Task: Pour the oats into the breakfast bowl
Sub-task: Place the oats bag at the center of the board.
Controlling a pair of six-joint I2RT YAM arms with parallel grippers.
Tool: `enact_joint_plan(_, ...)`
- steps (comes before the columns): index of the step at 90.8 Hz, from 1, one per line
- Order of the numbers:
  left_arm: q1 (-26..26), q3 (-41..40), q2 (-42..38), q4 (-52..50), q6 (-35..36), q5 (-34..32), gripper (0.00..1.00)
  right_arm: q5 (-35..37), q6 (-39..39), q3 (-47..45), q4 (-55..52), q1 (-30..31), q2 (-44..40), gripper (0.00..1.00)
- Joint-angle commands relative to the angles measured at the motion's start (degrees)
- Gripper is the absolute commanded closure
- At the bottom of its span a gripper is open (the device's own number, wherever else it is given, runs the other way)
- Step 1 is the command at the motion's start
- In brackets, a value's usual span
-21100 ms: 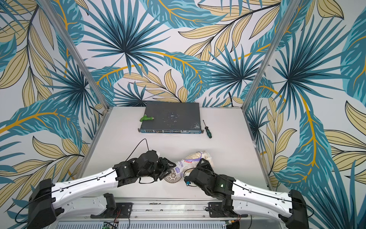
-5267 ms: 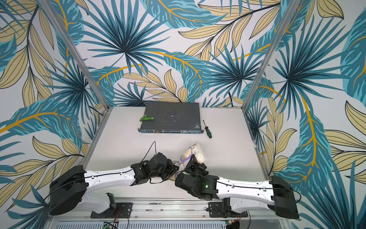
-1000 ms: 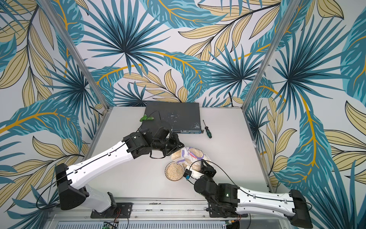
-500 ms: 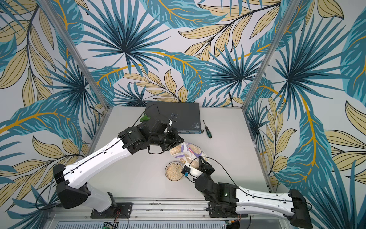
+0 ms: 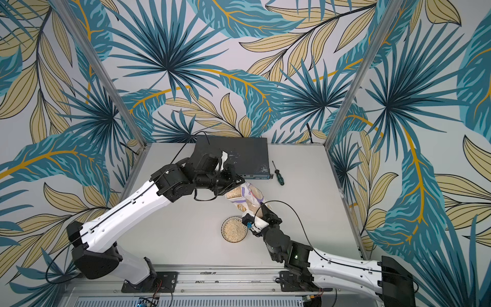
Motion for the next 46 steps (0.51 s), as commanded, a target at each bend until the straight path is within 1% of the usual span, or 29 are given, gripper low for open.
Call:
enact_joint_plan(1,1.7,3.1,-0.4,2.3,1.8,-3.1,1.0,-3.7,3.2,-1.6,17.4,-3.9,3.4,1.0)
enact_joint_plan(14,2.1,2.8,-0.5,1.4,2.3,-4.6,1.0,-8.6,4.7,-4.2,29.2,-8.1,7.6,1.0)
enact_joint_plan(21,2.4,2.6,0.2,1.2,2.5,-5.1,1.0,-13.8,8.5,-5.3,32.7,-11.0,8.8,1.0)
enact_joint_plan(26,2.5,2.6,1.2,2.6,3.9,-4.0,1.0,-16.3,10.6,-5.7,34.4,-12.9,10.1,1.0)
enact_joint_plan(36,2.5,4.4,4.1,3.1,5.0,-2.5,1.0,-18.1,11.7,-7.1,39.8,-15.0,13.9,1.0)
enact_joint_plan(46,2.7,6.8,7.5,1.4,5.4,-3.4,1.0,-20.2,13.3,-7.3,42.4,-17.4,18.4,1.0)
